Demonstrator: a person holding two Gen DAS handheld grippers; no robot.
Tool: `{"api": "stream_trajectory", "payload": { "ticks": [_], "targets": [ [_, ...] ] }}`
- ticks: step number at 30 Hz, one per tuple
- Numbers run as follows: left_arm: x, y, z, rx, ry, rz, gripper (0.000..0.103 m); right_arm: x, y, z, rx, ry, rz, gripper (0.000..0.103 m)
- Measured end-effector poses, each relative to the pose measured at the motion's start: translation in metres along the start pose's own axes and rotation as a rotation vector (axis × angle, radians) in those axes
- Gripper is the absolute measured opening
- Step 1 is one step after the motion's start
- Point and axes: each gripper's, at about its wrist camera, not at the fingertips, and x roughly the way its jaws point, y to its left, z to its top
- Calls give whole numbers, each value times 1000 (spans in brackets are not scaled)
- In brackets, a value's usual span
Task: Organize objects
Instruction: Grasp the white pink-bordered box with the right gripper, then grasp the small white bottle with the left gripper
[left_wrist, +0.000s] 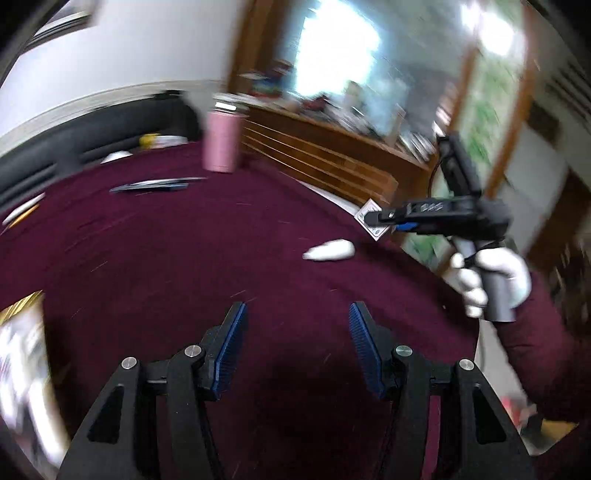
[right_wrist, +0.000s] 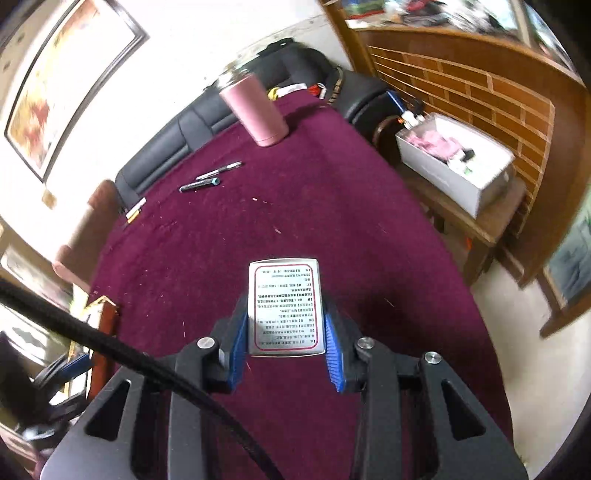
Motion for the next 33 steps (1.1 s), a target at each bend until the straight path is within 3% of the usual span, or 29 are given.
{"api": "stream_trajectory", "payload": {
  "ticks": [4,6,10,20,23,27,28,33],
  "targets": [
    [78,-35,37,204,97,-50,50,-18,-29,-17,87,-15,63,34],
    [111,-49,50,301,136,-39,50,-22,-38,-20,113,-20,82,34],
    [159,-58,60,381,200,-14,50,-24,-50,-24,139,-23,107,34],
    [187,-69,52,400,235,25,50,-8,-45,-28,121,-1,141,34],
    [187,-66,55,353,246,25,40,-5,-40,-29,108,1,121,34],
    [178,-55,56,255,229,20,37,-3,-32,-32,89,11,103,34],
    [174,-52,55,243,221,26,30,-3,-28,-32,80,16,104,34],
    [131,-24,50,131,167,40,24,7,-3,-34,23,45,112,34]
  ]
}}
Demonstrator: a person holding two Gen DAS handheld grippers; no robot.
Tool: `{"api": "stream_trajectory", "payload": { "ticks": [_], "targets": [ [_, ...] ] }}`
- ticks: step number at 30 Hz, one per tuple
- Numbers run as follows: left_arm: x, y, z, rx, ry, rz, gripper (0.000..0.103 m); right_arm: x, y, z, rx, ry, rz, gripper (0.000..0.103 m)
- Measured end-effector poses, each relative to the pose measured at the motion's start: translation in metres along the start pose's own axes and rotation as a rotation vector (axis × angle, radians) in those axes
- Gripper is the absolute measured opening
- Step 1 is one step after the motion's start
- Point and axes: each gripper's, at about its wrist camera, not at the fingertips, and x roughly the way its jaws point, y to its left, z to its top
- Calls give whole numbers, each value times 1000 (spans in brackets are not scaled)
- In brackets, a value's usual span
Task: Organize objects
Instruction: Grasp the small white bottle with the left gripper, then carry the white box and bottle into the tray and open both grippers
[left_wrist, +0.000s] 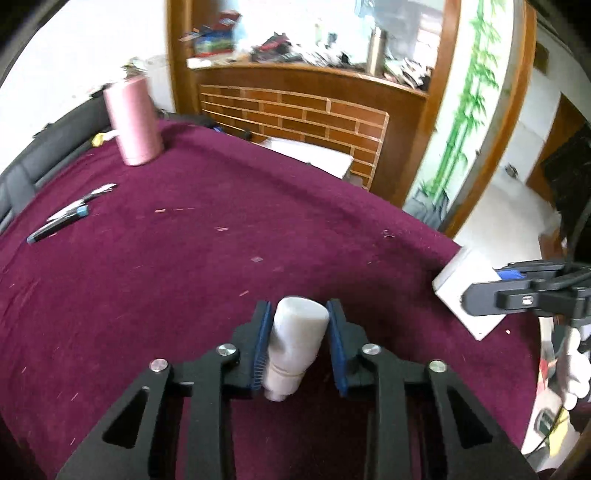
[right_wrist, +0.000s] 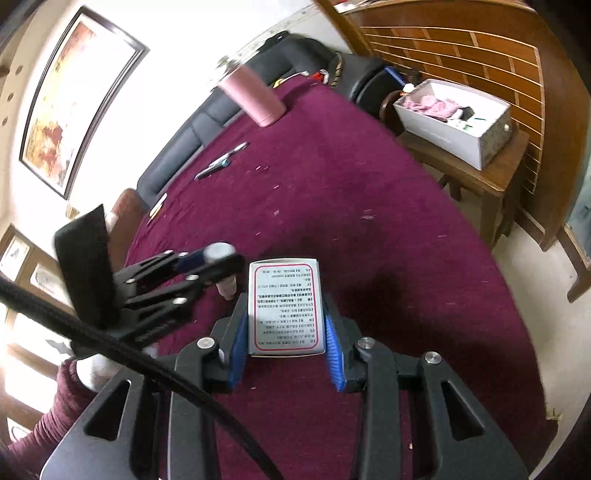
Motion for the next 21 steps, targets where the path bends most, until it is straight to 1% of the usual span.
{"api": "stream_trajectory", "payload": {
  "ticks": [2,4,6,10,13,16,18,21],
  "targets": [
    [-16,10,-9,-33,-16,-2,22,7,11,-1,-14,12,6,34],
    [-23,15,-14,-37,-28,12,22,12,22,-3,-26,21,16,34],
    [-31,22,-22,-62,-43,19,22,14,34,-7,-48,30,21,34],
    [-57,34,-40,-133,-102,17,22,19,57,-17,-86,57,33,34],
    [-92,44,-60,-199,-166,25,22,27,81,-24,-132,89,64,34],
    [-139,56,-89,-279,-245,39,22,36,117,-33,-206,123,111,34],
    [-174,66,-112,-332,-294,61,22,44,143,-40,-253,151,150,34],
    [-225,85,-153,-418,-354,120,22,61,185,-54,-324,208,212,34]
  ]
}}
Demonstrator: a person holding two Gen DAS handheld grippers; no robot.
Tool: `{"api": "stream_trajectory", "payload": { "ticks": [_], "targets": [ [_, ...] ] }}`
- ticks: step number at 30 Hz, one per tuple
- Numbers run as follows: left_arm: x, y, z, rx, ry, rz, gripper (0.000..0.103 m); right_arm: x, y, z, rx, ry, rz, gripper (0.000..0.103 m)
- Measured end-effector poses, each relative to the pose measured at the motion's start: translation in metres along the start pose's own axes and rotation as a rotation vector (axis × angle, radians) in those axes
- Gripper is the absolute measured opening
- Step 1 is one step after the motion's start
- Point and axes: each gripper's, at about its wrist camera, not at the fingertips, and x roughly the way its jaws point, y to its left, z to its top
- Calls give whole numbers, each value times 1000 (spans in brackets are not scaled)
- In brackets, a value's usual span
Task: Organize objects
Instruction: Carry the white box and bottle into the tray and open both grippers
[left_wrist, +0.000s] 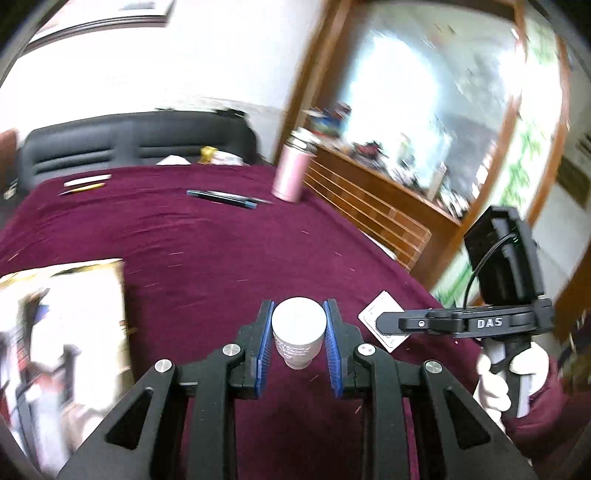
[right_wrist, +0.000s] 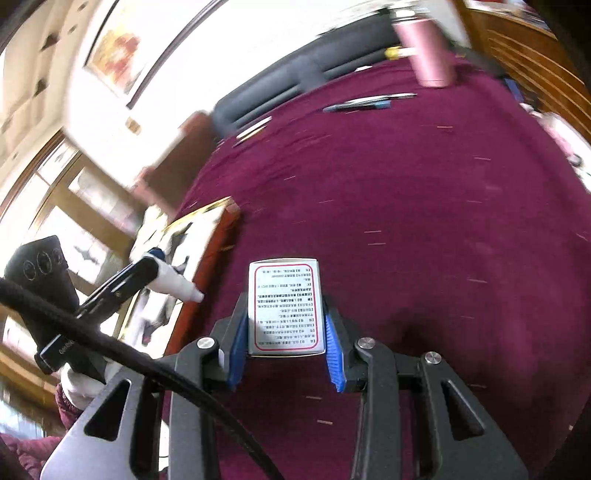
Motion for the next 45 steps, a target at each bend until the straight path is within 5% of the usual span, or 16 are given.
{"api": "stream_trajectory", "payload": {
  "ticks": [8,16,23,31,39,41,43,45],
  "targets": [
    [-96,75,-40,-126,-83,222,22,78,106,-11,-178,161,106,34],
    [-131,127,-72,-213,-109,372,22,138,189,-38,-372,302,112,34],
    [-136,158,-92,-233,-62,481,22,175,220,-62,-439,366,90,34],
    [-138,175,-106,-249,-14,512,22,198,243,-82,-576,347,-51,34],
    [-140,186,-105,-284,-10,530,23,217,247,-81,-570,368,-66,34],
    [-141,189,-105,-302,-6,544,28,217,246,-79,-565,364,-70,34],
    [-144,188,-105,-301,-15,553,49,214,246,-75,-559,347,-72,36],
    [-147,187,-103,-295,-31,554,55,211,246,-72,-551,332,-79,37]
  ]
}}
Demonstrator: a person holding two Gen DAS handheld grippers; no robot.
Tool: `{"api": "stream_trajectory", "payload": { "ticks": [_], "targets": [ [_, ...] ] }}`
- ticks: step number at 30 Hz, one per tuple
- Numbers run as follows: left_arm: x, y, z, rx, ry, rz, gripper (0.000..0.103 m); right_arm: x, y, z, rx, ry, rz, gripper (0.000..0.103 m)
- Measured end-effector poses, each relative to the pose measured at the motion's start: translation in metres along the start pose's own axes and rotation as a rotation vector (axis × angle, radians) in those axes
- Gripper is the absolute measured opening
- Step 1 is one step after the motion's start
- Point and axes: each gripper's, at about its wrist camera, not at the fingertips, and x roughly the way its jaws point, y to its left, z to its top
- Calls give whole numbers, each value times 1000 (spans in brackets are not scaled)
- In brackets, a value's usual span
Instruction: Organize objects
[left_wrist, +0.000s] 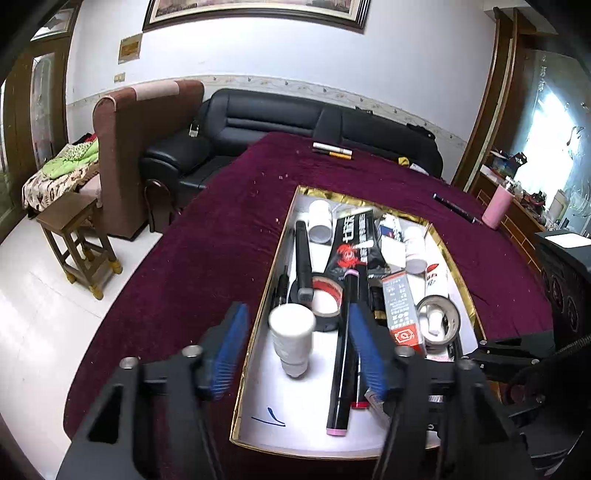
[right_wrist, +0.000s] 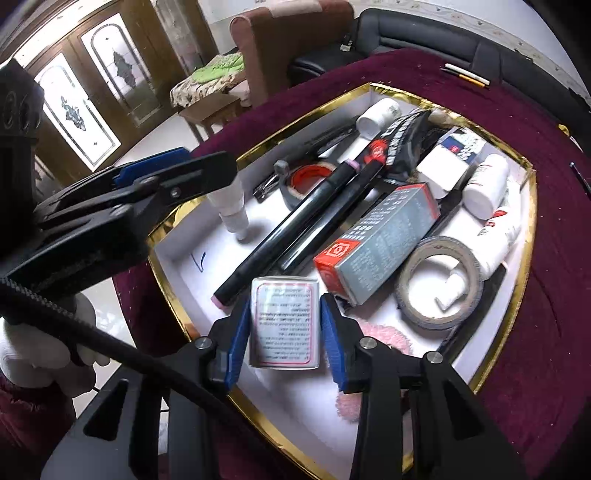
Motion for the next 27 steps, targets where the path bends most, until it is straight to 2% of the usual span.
{"api": "stream_trajectory", "payload": {
  "ticks": [4,6,8,13,18,21,27],
  "targets": [
    [-10,0,4,-14,-46,-5,62,-17,-2,-1,5,-50,-35,38],
    [-15,1,6,-29,-73,-21,64,-24,-3,-2,2,-80,-67,44],
    [-20,0,9,-33,-94,-28,65,-30,-3,-3,-4,-108,-101,45],
    [-32,-3,11,-59,-148,-52,82,-41,-1,-7,-37,-165,-202,45],
    [-46,-9,12,-77,-216,-96,92,-54,-4,-11,-68,-223,-306,47],
    [-52,-18,15,-53,-237,-85,93,-62,-10,-12,-57,-243,-324,49],
    [-54,-31,13,-38,-222,-64,93,-75,-24,-15,-15,-271,-348,54]
  ]
}}
